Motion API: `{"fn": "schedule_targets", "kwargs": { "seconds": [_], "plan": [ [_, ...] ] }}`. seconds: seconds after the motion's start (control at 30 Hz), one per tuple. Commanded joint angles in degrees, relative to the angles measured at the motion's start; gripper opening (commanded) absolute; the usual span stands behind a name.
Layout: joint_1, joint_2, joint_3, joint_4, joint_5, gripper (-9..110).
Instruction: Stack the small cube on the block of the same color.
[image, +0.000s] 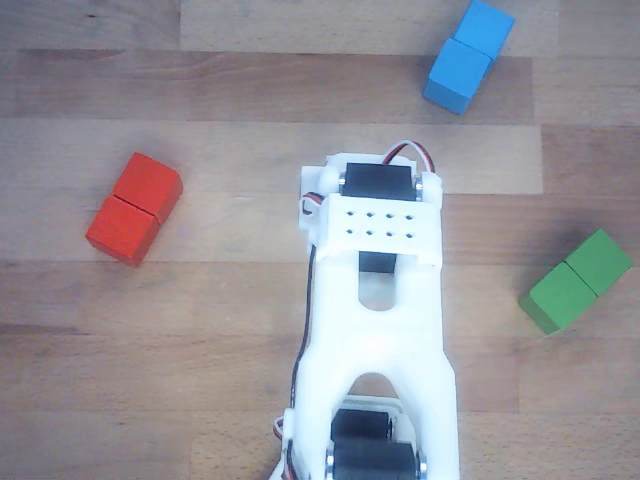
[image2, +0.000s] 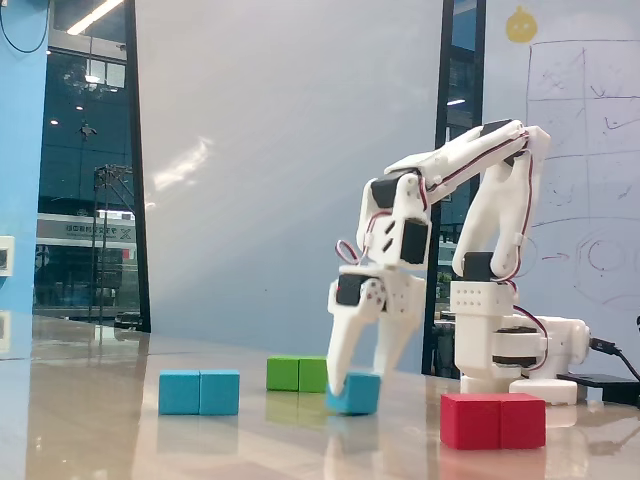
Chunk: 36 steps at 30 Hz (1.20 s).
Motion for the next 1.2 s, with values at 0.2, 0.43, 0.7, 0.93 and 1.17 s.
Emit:
{"fn": "schedule_targets", "kwargs": {
  "seconds": [0.2,0.43,0.7,0.93,1.17],
  "plan": [
    [1.41,0.18,-0.35,-0.70,0.53,4],
    [1.49,1.23,-2.99,0.53,0.18,4],
    [1.32,0.62,-22.94,18.90,0.18,4],
    [1.93,-3.69,-42.89,29.88,0.18,4],
    [3.60,-15.73,-57.66,31.82,0.18,4]
  ]
}}
